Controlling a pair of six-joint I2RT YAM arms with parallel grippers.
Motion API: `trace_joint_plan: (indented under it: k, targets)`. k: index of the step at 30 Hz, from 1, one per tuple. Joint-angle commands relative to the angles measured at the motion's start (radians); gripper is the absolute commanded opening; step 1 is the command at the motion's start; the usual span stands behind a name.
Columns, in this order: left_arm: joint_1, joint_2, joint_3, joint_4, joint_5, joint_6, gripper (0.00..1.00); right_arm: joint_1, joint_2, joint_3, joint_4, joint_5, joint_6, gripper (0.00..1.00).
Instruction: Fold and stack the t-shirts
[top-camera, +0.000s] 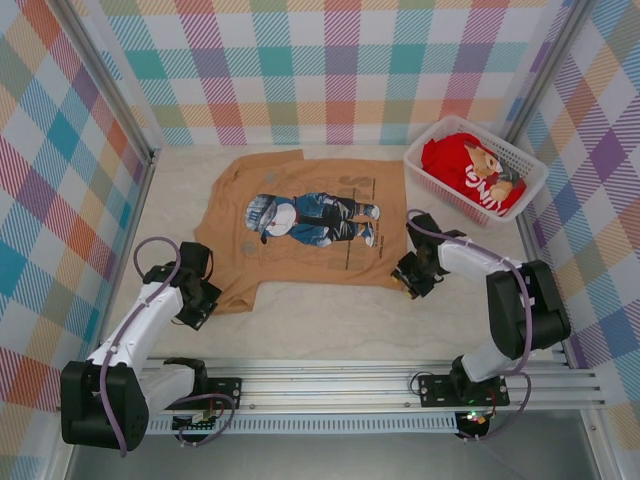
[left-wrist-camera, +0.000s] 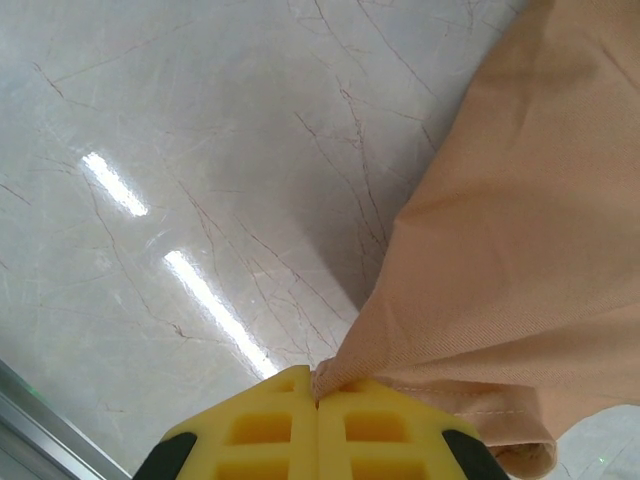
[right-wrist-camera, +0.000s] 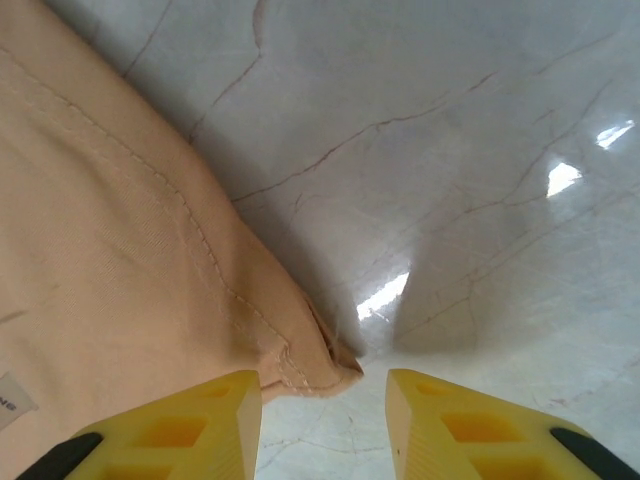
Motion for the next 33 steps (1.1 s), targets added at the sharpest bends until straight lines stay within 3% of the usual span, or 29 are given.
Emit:
trace_joint_plan:
  k: [1,6,12,16,23,29,33]
  targets:
    - [0.009,-0.015,-0.001,-0.037,0.003,-0.001,0.00,0.003,0.040,0.023,0.004,-0.028,0.052,0.37]
    - [0.010,-0.024,0.006,-0.031,0.008,-0.004,0.00,0.004,0.070,0.004,0.033,-0.019,0.074,0.32]
    - [0.008,-0.039,0.065,-0.027,-0.005,0.023,0.00,0.009,0.088,0.077,0.112,0.032,-0.036,0.01]
    - [0.008,-0.042,0.204,-0.036,-0.037,0.055,0.00,0.034,0.048,0.242,0.084,0.062,-0.206,0.00]
    - [0.008,-0.005,0.649,-0.051,-0.153,0.130,0.00,0.048,-0.087,0.546,0.026,0.074,-0.424,0.00]
    - [0.007,-0.086,0.882,-0.030,-0.231,0.165,0.00,0.052,-0.304,0.573,0.106,-0.012,-0.528,0.00]
    - [0.008,-0.198,0.933,0.053,-0.195,0.203,0.00,0.052,-0.499,0.541,0.134,-0.037,-0.548,0.00]
